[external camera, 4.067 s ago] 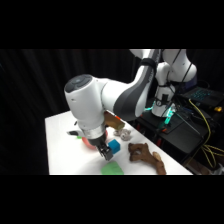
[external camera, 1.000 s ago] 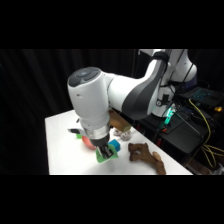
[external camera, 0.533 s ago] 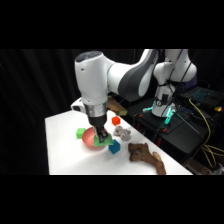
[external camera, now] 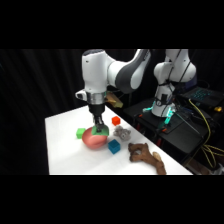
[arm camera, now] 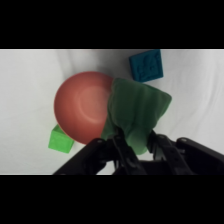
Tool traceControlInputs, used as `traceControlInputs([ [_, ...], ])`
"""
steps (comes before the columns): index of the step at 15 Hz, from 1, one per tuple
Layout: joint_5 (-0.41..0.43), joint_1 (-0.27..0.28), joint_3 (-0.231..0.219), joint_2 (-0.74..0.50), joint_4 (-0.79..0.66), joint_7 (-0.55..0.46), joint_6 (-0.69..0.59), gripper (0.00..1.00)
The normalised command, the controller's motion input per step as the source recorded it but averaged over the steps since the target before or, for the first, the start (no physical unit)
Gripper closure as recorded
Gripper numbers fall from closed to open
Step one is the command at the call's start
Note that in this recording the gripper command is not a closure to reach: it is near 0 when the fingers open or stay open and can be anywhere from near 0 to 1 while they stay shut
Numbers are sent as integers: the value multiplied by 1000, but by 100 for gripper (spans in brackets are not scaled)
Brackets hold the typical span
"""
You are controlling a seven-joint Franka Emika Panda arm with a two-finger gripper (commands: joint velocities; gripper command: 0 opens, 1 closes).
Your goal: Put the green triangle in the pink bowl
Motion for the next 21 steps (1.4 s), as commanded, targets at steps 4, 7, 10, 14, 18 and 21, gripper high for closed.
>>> traceControlInputs([
  [4, 173, -90, -18, -269, -331, -16, 311, 97],
  [7, 210, -82, -19, -207, -220, -85, 252, 97],
  [10, 208, -62, -19, -178, -150, -112, 200, 97],
  [14, 194, -32, -12, -141, -89, -120, 149, 0],
  [18, 152, -15, -15, -88, -13, -123, 99, 0],
  [21, 132, -1, -15, -71, -11, -108, 102, 0],
])
